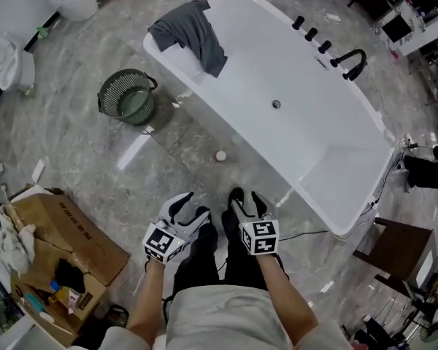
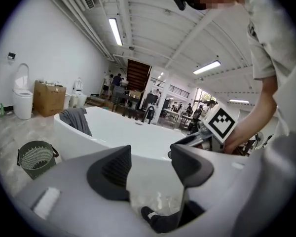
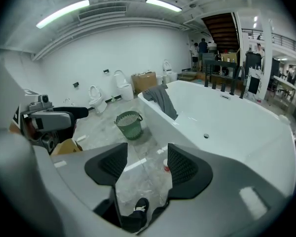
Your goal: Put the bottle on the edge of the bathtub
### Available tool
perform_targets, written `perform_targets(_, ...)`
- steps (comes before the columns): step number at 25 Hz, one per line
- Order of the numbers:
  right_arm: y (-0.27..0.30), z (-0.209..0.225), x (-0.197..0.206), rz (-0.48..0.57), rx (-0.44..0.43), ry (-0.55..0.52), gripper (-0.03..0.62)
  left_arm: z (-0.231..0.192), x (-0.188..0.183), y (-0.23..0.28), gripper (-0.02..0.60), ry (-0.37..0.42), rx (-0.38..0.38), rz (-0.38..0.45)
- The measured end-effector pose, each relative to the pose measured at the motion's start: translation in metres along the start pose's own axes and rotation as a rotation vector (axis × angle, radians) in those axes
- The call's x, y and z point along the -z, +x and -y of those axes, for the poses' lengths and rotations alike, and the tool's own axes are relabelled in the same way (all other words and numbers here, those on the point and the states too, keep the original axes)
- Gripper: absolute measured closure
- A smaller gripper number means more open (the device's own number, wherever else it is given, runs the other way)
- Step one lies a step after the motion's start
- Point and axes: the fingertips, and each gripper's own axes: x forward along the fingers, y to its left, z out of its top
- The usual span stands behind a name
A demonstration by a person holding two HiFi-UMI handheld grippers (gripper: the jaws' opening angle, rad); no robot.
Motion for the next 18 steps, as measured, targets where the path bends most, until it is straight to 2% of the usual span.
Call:
perform_targets(6,-0.045,-0.016,0.000,0.031,-0.008,0.024,0.338,0.026,-0.025,-0.012,0.275,-0.002,0.003,0.026)
perform_targets(9,-0.058,-0.015,0.003,0.013,0.011,0.031,0.338,0.037,-0.043,-0.014,0.276,0.021,0.016,0.047)
perform_targets(11,-0.067,-0.015,-0.003,0.039,0.023,0.023,0.339,0.044,-0.055,-0.013,0.276,0.045,0.027,0.056)
perform_targets(14,-0.085,-0.017,-0.002,0.072,0.031,0.034,0.339,0.057,-0.059,-0.013,0.276,0.060,0.032,0.034)
perform_targets(18,-0.098,-0.019,0.004,0.088,0.018,0.037,0.339,0.065,-0.056,-0.022,0.276,0.057,-0.007,-0.027)
